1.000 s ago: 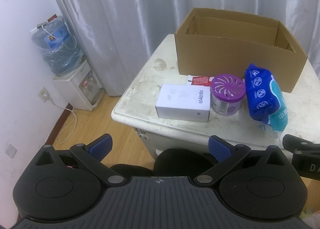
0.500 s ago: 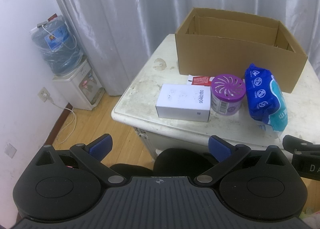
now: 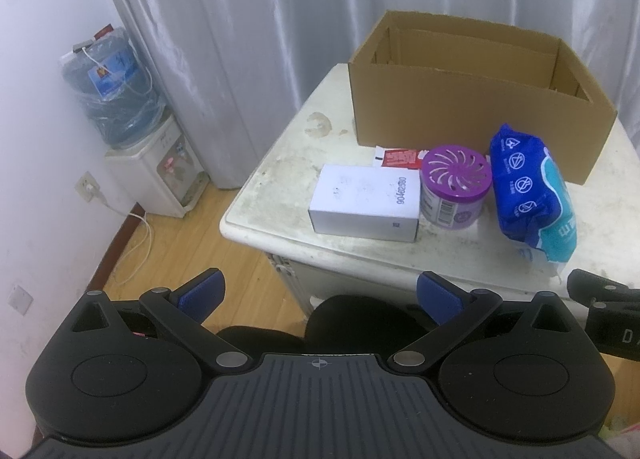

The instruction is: Organize objects

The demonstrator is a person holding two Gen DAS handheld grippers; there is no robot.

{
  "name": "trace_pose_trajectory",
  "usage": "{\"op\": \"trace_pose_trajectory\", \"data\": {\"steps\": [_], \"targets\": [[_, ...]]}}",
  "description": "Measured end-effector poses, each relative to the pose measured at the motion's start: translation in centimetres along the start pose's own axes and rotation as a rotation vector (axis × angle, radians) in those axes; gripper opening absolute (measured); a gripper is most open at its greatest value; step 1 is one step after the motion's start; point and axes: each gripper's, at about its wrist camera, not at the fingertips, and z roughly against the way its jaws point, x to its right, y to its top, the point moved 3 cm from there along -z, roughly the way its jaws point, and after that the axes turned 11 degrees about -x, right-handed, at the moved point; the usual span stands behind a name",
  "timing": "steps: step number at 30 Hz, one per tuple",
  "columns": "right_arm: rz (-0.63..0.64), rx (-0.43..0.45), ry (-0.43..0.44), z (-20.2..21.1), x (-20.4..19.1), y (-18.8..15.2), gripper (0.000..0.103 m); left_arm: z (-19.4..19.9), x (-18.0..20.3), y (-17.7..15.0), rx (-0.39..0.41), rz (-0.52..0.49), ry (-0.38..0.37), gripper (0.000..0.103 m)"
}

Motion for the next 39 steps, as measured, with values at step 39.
{"op": "trace_pose_trajectory", "data": {"steps": [39], "targets": [[0.077, 0.176, 0.383, -2.5, 8.2, 7.9, 0.103, 0.2, 7.9, 2.1, 0.187, -0.058, -0.242, 0.099]]}}
